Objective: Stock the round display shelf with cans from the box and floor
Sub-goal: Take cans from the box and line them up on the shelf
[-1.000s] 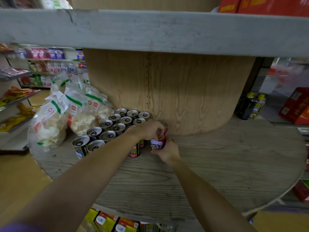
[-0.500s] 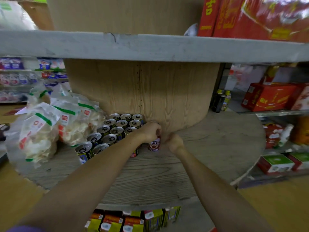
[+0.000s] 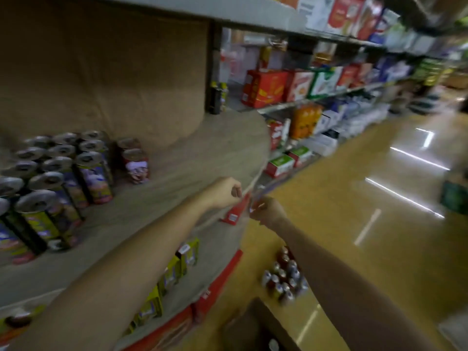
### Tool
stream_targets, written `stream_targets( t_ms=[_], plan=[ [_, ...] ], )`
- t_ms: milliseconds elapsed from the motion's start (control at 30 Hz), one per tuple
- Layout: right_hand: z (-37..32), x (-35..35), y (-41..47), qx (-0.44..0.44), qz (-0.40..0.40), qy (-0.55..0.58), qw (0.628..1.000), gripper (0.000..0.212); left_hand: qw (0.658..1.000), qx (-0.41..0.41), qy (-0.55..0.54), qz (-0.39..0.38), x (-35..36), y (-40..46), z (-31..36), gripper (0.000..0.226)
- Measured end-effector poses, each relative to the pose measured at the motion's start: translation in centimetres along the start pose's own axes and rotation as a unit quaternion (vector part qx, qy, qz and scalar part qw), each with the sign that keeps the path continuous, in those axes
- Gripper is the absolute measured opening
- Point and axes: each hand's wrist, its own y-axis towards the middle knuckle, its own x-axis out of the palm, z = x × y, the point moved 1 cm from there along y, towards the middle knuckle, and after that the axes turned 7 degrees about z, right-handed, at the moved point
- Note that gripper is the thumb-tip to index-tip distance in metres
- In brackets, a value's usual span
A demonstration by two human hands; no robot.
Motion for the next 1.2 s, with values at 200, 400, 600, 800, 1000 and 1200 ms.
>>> stream_targets(
  t_ms=[200,400,600,800,1000,1200],
  plan=[
    [9.8,-3.8,-5.0,0.107,0.022,-0.023,0.994,0.024,0.992,0.030,0.035,-0.121,9.7,-0.9,4.0,0.006],
    [19.9,-4.3,-8.9,0.149,0.048,-0.037,0.987,0.020,0.979,-0.015,0.023,-0.202,20.2,-1.8,6.0,0.015],
    [29.7,-3.9,-9.5,0.156,0.006,-0.052,0.986,0.011,0.968,-0.086,0.011,-0.234,29.9,-2.7,6.9,0.018],
    [40.5,-4.3,-7.5,0.168,-0.071,-0.032,0.983,0.023,0.960,-0.180,-0.004,-0.215,38.6,-2.2,9.9,0.011],
    [48.2,-0.8,-6.4,0.143,-0.155,-0.039,0.977,0.017,0.922,-0.307,-0.042,-0.231,46.1,-3.8,8.7,0.005],
    [53.3,5.9,-5.7,0.161,-0.225,-0.042,0.960,0.035,0.885,-0.382,-0.050,-0.262,51.4,-5.8,6.0,0.008]
  ],
)
